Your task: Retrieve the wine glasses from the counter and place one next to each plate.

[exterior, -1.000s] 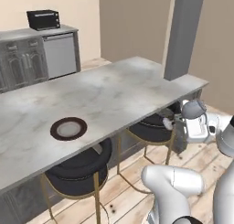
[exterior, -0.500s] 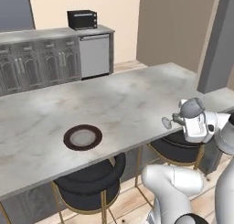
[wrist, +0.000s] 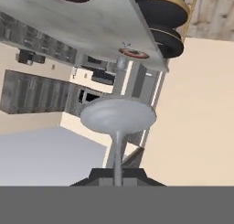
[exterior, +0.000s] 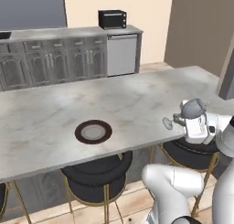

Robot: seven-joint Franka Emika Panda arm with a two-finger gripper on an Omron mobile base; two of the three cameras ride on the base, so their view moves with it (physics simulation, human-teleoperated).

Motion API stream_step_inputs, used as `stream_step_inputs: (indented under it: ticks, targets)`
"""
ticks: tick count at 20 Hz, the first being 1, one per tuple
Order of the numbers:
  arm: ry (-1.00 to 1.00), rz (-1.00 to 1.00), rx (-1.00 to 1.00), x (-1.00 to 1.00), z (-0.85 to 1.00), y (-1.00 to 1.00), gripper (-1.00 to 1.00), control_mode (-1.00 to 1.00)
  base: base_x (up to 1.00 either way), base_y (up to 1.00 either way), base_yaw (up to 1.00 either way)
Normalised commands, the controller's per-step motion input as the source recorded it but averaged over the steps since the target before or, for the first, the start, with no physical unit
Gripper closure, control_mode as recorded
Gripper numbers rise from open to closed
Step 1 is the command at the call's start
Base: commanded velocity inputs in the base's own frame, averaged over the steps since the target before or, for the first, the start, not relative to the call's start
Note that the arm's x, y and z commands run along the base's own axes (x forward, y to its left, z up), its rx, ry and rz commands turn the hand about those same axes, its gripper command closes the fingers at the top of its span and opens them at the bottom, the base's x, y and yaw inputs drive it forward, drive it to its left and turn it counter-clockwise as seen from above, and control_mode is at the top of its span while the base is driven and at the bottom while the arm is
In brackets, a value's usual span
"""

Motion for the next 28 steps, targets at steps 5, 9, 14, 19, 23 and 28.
stream_step_inputs:
  ticks: [5,9,14,19,23,28]
  targets:
    - [0.0,0.0,0.0,0.0,0.0,0.0,1.0,1.0,0.0,-0.21,0.64]
    - [0.0,0.0,0.0,0.0,0.0,0.0,1.0,1.0,0.11,-0.11,0.49]
    - [0.0,0.0,0.0,0.0,0.0,0.0,1.0,1.0,0.35,-0.04,0.19]
    - [0.0,0.0,0.0,0.0,0.0,0.0,1.0,1.0,0.49,0.0,0.0]
    - [0.0,0.0,0.0,0.0,0.0,0.0,1.0,1.0,0.71,-0.18,0.09]
    - [0.0,0.0,0.0,0.0,0.0,0.0,1.0,1.0,0.41,-0.36,0.26]
